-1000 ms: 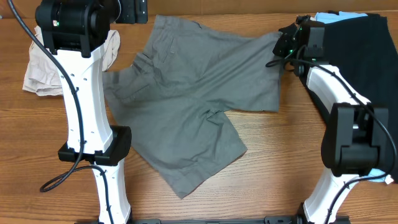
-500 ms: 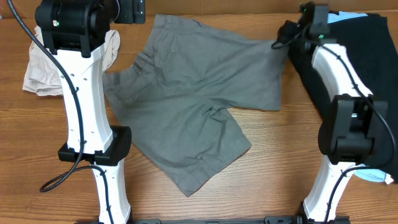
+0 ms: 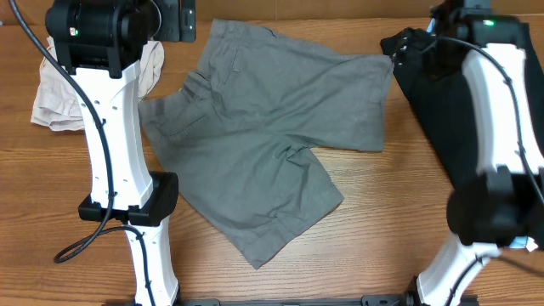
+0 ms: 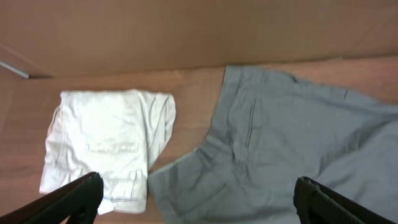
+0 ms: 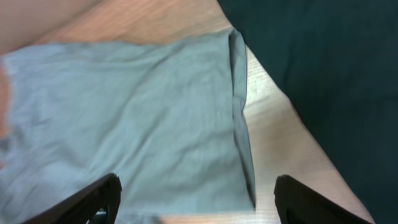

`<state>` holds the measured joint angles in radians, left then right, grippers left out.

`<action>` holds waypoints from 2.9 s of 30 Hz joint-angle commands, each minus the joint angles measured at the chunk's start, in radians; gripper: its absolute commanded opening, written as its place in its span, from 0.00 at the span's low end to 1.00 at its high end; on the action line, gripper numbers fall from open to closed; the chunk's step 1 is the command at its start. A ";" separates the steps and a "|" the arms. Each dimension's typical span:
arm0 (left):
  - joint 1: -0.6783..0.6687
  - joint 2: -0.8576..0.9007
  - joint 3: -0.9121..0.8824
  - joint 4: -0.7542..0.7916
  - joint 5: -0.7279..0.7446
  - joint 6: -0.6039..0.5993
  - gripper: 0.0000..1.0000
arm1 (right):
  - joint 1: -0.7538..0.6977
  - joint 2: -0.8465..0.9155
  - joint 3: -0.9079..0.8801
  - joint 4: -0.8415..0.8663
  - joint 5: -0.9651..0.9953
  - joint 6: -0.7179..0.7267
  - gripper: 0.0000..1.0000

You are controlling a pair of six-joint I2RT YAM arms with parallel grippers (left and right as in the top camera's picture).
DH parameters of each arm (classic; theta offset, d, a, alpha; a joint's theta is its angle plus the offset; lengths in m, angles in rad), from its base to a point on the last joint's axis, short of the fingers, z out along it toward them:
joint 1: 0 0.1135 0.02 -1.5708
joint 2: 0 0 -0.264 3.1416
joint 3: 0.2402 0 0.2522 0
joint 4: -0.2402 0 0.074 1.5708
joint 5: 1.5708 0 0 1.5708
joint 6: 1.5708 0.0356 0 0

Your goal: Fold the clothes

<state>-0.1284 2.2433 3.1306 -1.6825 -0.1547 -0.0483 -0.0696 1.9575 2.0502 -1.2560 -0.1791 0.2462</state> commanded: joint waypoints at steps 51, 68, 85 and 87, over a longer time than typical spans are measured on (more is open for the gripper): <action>0.013 0.006 -0.172 -0.004 0.040 0.019 1.00 | 0.390 -0.317 -1.222 0.595 -0.213 -0.013 0.61; 0.013 0.007 -0.172 0.003 0.040 0.019 1.00 | 0.207 -0.317 -1.226 0.575 -0.246 0.047 0.04; 0.021 0.010 -0.174 0.027 0.040 0.019 1.00 | -0.245 -0.317 -1.222 0.601 -0.278 0.031 0.04; 0.024 0.010 -0.180 0.034 0.040 0.019 1.00 | -0.275 -0.317 -1.211 0.601 -0.295 0.010 0.04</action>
<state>-0.1177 2.2440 2.9623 -1.6558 -0.1097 -0.0483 -0.3054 1.6360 0.8291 -0.6613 -0.4568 0.2798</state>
